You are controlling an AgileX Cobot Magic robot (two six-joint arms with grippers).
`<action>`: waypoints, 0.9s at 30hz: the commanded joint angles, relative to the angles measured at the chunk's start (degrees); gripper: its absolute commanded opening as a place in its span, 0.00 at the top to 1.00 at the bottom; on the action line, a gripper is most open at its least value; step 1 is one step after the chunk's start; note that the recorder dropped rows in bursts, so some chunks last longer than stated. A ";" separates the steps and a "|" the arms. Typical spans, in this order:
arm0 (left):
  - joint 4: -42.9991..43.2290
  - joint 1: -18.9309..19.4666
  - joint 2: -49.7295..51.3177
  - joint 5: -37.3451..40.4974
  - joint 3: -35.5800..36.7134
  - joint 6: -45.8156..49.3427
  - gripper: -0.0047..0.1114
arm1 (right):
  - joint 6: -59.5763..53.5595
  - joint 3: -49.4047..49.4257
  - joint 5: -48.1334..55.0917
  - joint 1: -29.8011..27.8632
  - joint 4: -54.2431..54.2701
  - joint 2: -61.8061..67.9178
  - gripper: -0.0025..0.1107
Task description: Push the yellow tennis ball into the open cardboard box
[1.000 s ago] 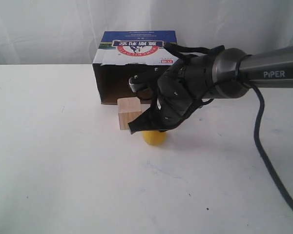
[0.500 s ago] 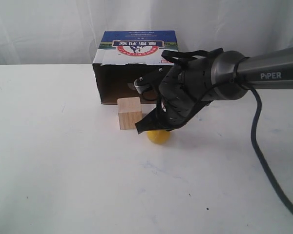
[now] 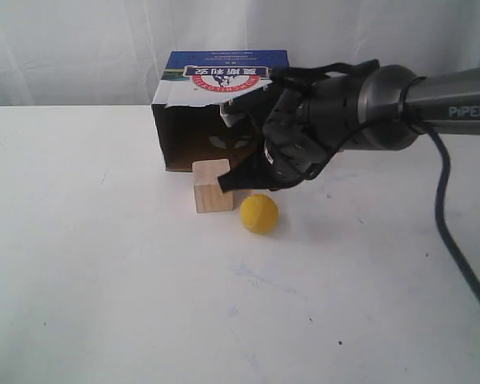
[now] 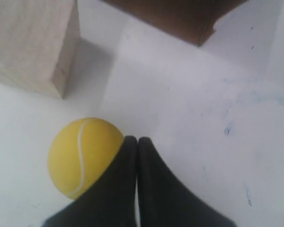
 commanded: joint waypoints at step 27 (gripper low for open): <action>-0.19 -0.34 -0.24 -0.21 0.03 0.07 0.96 | -5.02 -0.28 0.33 -2.95 9.49 5.97 0.98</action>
